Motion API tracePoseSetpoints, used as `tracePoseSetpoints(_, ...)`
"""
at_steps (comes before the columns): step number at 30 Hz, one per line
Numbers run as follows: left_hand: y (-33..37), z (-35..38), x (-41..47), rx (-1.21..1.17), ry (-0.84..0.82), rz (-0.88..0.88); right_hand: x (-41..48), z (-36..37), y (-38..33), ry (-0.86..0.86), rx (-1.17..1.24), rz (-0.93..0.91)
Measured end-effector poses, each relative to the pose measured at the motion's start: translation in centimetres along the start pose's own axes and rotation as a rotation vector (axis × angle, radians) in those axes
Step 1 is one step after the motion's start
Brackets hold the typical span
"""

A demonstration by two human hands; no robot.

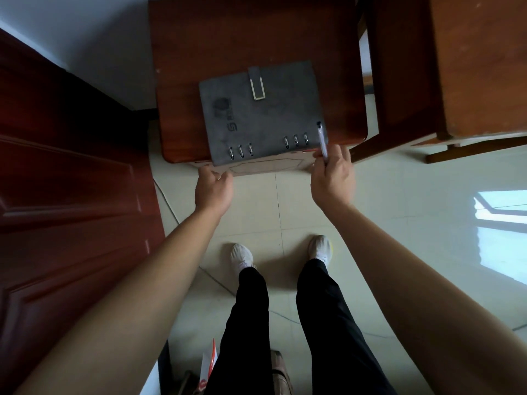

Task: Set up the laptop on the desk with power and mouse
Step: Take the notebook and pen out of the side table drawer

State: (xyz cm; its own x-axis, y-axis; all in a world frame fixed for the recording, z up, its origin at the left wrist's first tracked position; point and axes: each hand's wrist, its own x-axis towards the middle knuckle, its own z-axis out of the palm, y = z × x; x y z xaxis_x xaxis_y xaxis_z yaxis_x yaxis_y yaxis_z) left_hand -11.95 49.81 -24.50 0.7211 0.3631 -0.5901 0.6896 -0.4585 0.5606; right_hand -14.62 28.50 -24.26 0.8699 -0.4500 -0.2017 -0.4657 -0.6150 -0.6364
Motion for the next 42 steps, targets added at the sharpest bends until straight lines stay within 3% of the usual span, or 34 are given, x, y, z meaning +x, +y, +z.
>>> tracePoseSetpoints(3, 0.7, 0.3, -1.5, 0.158, 0.242, 0.100, 1.4, -0.7, -1.3, 0.054, -0.079, -0.125)
tracePoseSetpoints(5, 1.2, 0.5, -1.8, 0.205, 0.301, 0.220, 3.0, -0.8, -2.1, 0.080, -0.132, -0.208)
tracePoseSetpoints(9, 2.4, 0.6, -0.3, 0.274, 0.300, 0.305, 6.0, -0.1, -3.4, 0.068, -0.305, -0.244)
tracePoseSetpoints(14, 4.8, 0.1, 2.8, 0.334, 0.259, 0.350, 8.3, 1.0, -5.2, -0.063, -0.378, -0.185)
tracePoseSetpoints(18, 6.0, 1.3, 2.7, 0.311, 0.200, 0.259, 6.8, 2.5, -6.1, -0.135, -0.439, -0.141)
tracePoseSetpoints(26, 2.3, 2.1, -1.1, 0.292, 0.275, 0.257, 2.8, 1.7, -4.5, -0.115, -0.305, -0.034)
tracePoseSetpoints(29, 2.6, 1.9, -0.2, 0.138, 0.303, 0.229, 3.1, 1.6, -4.4, -0.124, -0.207, 0.003)
tracePoseSetpoints(34, 3.4, 1.3, 1.5, -0.159, 0.151, 0.036, 4.9, 0.6, -4.4, -0.206, -0.022, 0.266)
tracePoseSetpoints(39, 3.4, -2.1, -0.3, -0.450, -0.135, -0.207, 4.1, -2.2, -3.4, -0.346, 0.153, 0.426)
tracePoseSetpoints(42, 3.8, -4.8, -3.7, -0.563, -0.243, -0.285, 1.4, -5.5, -3.8, -0.430, 0.441, 0.578)
